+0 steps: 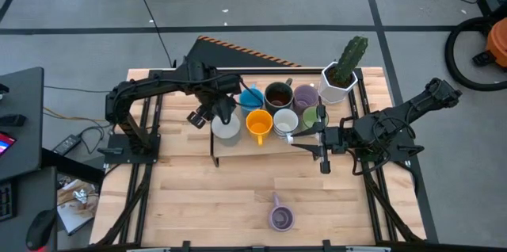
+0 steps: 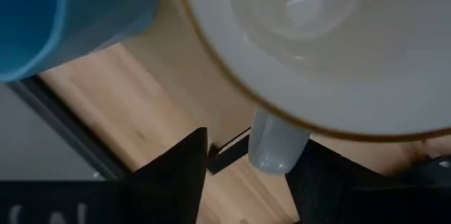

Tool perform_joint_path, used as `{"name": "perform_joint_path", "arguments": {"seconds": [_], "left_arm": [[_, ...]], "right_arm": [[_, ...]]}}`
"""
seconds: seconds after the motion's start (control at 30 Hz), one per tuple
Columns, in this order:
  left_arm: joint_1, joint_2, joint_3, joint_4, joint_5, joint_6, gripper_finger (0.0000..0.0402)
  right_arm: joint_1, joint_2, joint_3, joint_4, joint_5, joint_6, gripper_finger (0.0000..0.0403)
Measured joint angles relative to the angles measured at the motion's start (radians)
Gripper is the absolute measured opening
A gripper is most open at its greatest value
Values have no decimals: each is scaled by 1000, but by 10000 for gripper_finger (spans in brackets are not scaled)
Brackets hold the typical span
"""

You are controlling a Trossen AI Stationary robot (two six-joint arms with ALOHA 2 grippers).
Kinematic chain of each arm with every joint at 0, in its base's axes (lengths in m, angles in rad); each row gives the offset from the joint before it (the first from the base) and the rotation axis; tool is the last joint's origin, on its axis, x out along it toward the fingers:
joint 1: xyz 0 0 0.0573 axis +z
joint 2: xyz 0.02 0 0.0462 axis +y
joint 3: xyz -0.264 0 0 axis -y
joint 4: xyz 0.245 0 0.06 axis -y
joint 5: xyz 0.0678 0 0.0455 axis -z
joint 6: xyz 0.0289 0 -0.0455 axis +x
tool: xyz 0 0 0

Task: Place coffee mugs
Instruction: Put the light blue mug on the shelf

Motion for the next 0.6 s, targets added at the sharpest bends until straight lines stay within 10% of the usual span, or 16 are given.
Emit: {"name": "perform_joint_path", "arguments": {"seconds": [0.6], "left_arm": [[-10, -35, 32, 2, -244, -94, 183]], "right_arm": [[0, 0, 0, -1, -4, 8, 113]]}}
